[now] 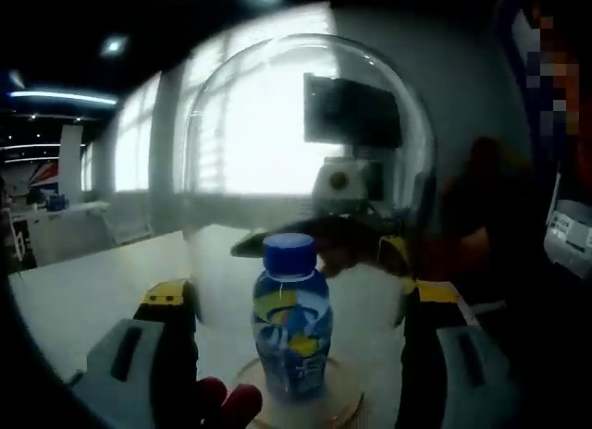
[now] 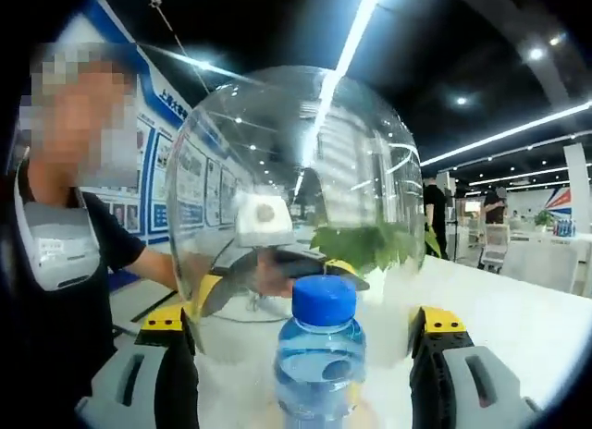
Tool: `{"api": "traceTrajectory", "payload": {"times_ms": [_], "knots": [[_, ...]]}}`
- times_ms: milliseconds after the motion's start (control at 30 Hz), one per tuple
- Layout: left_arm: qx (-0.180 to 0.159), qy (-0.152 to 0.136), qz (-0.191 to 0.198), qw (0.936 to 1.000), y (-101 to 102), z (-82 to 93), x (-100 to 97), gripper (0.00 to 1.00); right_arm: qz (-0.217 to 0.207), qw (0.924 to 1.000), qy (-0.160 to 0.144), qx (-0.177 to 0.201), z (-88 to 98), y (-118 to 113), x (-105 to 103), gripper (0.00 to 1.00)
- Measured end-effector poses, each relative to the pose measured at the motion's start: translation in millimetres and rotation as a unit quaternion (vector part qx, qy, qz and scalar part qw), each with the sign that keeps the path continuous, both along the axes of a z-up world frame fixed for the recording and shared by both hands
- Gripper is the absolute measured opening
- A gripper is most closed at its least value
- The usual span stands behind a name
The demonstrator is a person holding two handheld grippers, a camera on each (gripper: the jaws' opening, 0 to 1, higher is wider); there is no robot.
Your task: Open the cover put in the Mizone put the cover back on
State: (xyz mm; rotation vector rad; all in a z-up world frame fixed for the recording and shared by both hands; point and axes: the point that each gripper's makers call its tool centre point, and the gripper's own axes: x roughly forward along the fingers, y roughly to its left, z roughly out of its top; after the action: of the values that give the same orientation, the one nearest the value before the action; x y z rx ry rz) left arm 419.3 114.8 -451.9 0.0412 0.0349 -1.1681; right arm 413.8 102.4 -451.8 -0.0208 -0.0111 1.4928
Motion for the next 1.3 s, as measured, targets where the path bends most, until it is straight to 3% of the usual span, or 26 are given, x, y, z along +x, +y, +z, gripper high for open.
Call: {"api": "traceTrajectory", "payload": {"times_ms": [333,533,767,800,1133,1200,1300], "knots": [[-0.002,0.021,-0.005,0.9998,0,-37.2,11.3,0.77,-0.003,0.9995,0.018,-0.024,-36.8,0,9,0.9],[-0.008,0.032,-0.005,0.9994,-4,-50.8,16.8,0.77,-0.006,0.9993,0.026,-0.028,-49.7,-5,13,0.9],[0.012,0.033,-0.007,0.9994,-1,-60.5,18.3,0.77,-0.003,0.9988,0.03,-0.038,-62.9,-2,13,0.9],[-0.006,0.013,-0.008,0.9999,-2,-55.4,18.6,0.77,-0.001,0.9994,0.026,-0.023,-59.8,0,12,0.9],[-0.007,0.017,-0.008,0.9998,-3,-61.1,12.2,0.77,-0.005,0.9991,0.032,-0.026,-64.1,-3,12,0.9],[-0.007,0.042,-0.008,0.9991,-1,-67.5,13.2,0.77,-0.01,0.9989,0.042,-0.018,-64.8,-1,15,0.9],[-0.007,0.031,-0.008,0.9995,-2,-64.1,13.6,0.77,-0.008,0.9988,0.04,-0.027,-64.9,-1,13,0.9]]}}
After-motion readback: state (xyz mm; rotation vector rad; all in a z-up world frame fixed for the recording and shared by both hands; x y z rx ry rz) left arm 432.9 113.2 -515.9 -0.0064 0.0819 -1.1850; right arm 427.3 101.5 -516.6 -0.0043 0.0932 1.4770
